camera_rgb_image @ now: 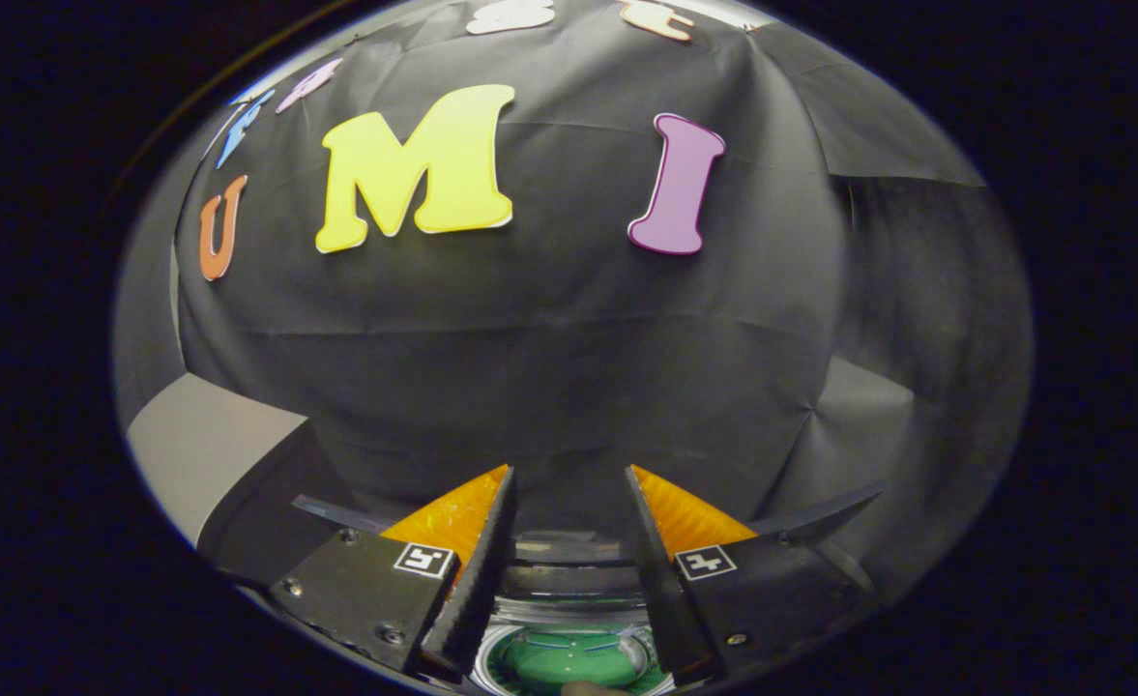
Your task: Put the clothes into the washing machine and then close the washing machine lid.
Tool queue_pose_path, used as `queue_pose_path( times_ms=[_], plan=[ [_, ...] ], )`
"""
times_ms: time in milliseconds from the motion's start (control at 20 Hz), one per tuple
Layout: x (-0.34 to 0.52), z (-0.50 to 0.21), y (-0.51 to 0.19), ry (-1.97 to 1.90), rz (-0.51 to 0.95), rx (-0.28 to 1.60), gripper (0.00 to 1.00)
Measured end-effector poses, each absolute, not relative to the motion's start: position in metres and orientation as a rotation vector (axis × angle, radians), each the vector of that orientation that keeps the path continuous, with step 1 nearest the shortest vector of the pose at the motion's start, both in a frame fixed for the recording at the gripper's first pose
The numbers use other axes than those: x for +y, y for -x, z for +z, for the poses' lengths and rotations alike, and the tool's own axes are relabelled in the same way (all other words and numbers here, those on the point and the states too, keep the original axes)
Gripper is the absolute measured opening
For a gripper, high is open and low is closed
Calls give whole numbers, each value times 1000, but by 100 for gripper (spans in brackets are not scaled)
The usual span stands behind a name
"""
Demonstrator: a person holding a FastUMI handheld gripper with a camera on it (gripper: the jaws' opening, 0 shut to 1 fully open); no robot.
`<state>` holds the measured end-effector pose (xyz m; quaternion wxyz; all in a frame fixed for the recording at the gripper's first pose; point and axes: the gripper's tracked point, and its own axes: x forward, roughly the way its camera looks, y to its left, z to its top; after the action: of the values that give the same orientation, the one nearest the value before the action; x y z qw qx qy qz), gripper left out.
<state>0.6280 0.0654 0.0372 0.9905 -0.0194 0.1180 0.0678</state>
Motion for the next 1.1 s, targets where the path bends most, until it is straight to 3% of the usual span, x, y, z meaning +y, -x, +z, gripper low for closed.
queue_pose_path(
  times_ms=[1100],
  plan=[
    [52,-9,-535,97,137,229,70]
  ],
)
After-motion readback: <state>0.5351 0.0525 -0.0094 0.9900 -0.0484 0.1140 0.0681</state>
